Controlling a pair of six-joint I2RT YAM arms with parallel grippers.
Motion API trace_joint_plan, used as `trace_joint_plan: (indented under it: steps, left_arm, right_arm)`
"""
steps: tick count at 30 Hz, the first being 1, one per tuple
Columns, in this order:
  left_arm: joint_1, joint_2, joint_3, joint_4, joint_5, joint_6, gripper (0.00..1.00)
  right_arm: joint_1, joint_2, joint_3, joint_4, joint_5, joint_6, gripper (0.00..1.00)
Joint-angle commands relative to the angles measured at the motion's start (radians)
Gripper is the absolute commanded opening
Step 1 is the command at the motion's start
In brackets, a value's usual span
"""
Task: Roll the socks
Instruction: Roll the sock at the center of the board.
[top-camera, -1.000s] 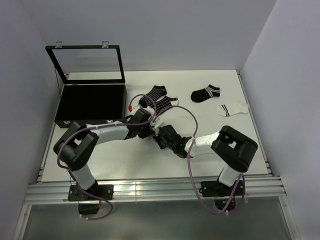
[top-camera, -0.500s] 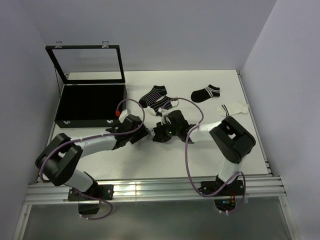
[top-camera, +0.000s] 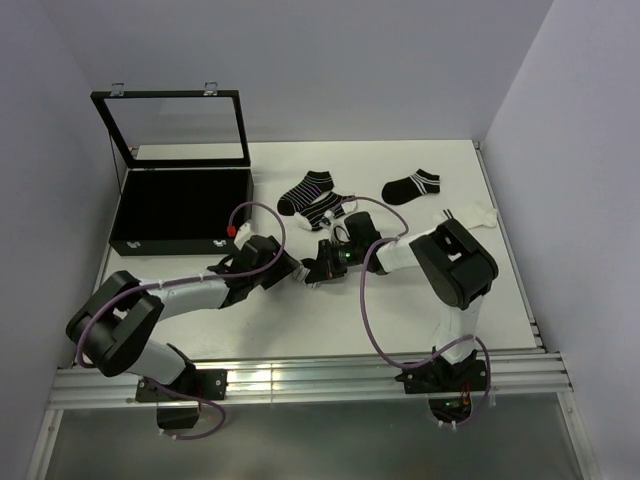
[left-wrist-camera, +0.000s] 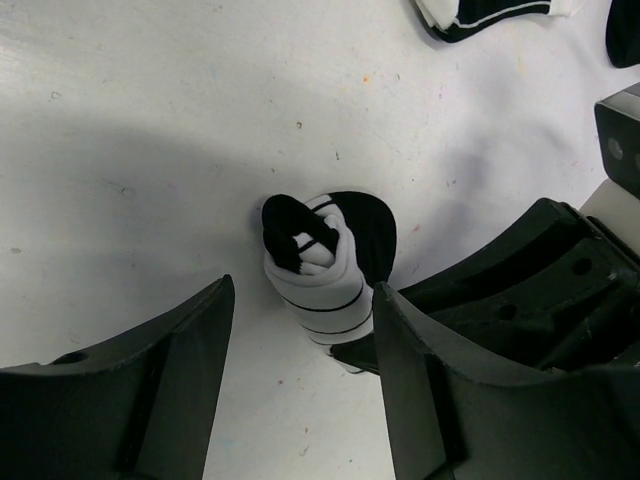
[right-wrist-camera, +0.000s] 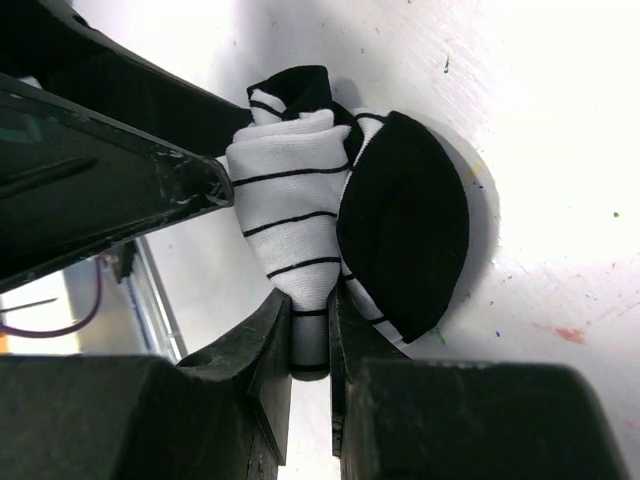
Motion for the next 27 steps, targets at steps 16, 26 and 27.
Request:
trace_joint_plan:
  steps: [16,26,27]
  left_arm:
    - [0.002,0.086,-0.031,0.126,0.032,-0.034,0.48]
    - [0.003,0.109,-0.025,0.105,0.034,-0.036,0.15]
    - [0.002,0.115,-0.02,0.098,0.038,-0.034,0.13]
  right_arm:
    - [-0.018,0.077,0.055,-0.116,-0.032,0.024,0.0]
    - [-0.016,0.055,0.057,-0.14,-0.008,0.006,0.08]
    - [-0.016,0.043,0.054,-0.142,0.0,0.003,0.1]
